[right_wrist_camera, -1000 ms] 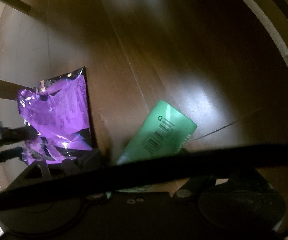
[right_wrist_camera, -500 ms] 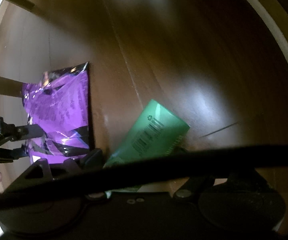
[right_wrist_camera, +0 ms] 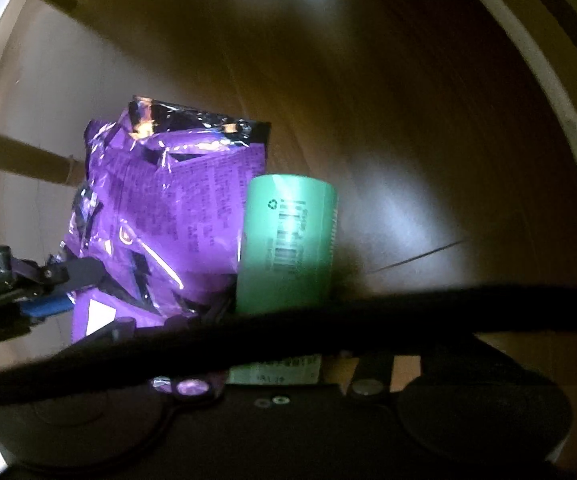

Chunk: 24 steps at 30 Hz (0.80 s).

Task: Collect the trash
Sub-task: 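Grasp the purple chip bag with the left tool while the right grasps the green bottle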

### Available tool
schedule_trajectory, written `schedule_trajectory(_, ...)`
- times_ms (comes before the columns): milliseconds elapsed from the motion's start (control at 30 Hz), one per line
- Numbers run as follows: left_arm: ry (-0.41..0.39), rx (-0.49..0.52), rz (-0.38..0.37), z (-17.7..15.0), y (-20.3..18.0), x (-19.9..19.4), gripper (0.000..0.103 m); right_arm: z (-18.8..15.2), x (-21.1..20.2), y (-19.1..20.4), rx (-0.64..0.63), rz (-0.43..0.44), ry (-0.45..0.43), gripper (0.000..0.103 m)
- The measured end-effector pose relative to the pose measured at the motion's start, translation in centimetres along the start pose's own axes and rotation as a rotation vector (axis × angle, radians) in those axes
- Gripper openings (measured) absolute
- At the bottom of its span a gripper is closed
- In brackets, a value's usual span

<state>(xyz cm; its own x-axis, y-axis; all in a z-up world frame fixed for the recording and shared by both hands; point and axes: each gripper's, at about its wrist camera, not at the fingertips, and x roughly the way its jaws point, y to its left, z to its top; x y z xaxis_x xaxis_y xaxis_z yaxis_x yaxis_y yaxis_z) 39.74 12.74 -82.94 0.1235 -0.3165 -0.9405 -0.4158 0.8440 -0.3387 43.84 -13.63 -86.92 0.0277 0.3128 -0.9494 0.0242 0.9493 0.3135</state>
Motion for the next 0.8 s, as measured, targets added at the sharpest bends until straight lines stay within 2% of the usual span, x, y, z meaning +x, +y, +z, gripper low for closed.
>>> schedule_trajectory(67, -0.017, 0.057, 0.054, -1.0, -2.5, -0.1, 0.022, -0.2, -0.6, 0.3, -0.052, -0.014, -0.021, 0.049)
schedule_trajectory(200, -0.067, 0.152, 0.153, -3.0, -5.3, -1.9, 0.022, -0.6, -2.3, 0.8, -0.131, -0.032, -0.054, 0.049)
schedule_trajectory(400, -0.138, 0.220, 0.234, -5.3, -7.7, -4.6, 0.010, -1.0, -4.7, 0.9, -0.173, -0.031, -0.092, 0.048)
schedule_trajectory(633, -0.127, 0.220, 0.270, -6.8, -10.0, -7.9, 0.005, -2.2, -11.0, 1.0, -0.246, -0.009, -0.126, 0.048)
schedule_trajectory(800, -0.111, 0.187, 0.270, -7.2, -11.2, -13.4, 0.004, -3.6, -16.3, 1.2, -0.246, 0.006, -0.127, 0.048)
